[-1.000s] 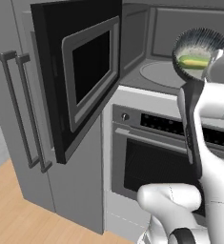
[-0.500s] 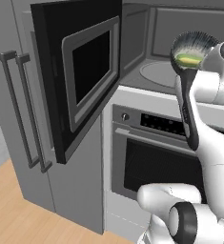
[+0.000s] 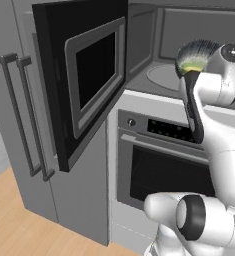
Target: Pick the corn from the sink and place it in the bowl. Then pick the bowl and place it in the microwave. Then close the microwave door and press the start button.
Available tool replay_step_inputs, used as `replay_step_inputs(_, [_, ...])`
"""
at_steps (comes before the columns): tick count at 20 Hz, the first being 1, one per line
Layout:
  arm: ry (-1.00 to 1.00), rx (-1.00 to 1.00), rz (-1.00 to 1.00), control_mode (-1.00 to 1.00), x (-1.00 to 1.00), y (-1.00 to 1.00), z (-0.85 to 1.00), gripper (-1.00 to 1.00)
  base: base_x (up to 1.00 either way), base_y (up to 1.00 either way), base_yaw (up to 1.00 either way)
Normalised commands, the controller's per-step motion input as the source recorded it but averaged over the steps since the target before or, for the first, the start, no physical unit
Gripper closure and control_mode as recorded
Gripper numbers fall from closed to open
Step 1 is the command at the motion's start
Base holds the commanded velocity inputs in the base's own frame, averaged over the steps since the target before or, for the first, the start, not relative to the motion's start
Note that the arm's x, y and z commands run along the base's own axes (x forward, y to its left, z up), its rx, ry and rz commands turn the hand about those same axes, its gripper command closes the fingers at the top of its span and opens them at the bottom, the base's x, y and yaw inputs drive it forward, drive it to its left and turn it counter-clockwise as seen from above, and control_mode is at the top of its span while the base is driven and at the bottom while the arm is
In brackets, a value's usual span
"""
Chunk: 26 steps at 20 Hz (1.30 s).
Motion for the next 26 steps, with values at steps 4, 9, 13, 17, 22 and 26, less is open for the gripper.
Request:
replay_step_inputs(4, [0.01, 0.01, 0.0, -1.0, 0.51, -0.21, -0.22, 1.0, 0.0, 0.0, 0.0])
replay_step_inputs(9, [0.01, 0.0, 0.0, -1.0, 0.39, -0.09, -0.11, -1.0, 0.0, 0.0, 0.0])
replay_step_inputs(13, [-0.2, 0.0, -0.01, -1.0, 0.0, 0.0, 0.02, -1.0, 0.0, 0.0, 0.0])
replay_step_inputs(17, [-0.28, -0.04, 0.0, -1.0, 0.01, 0.0, 0.0, -1.0, 0.0, 0.0, 0.0])
replay_step_inputs(22, [-0.3, -0.01, 0.0, -1.0, -0.31, 0.21, 0.08, -1.0, 0.0, 0.0, 0.0])
replay_step_inputs(26, [-0.05, 0.0, 0.0, -1.0, -0.96, 0.22, 0.69, -1.0, 0.0, 0.0, 0.0])
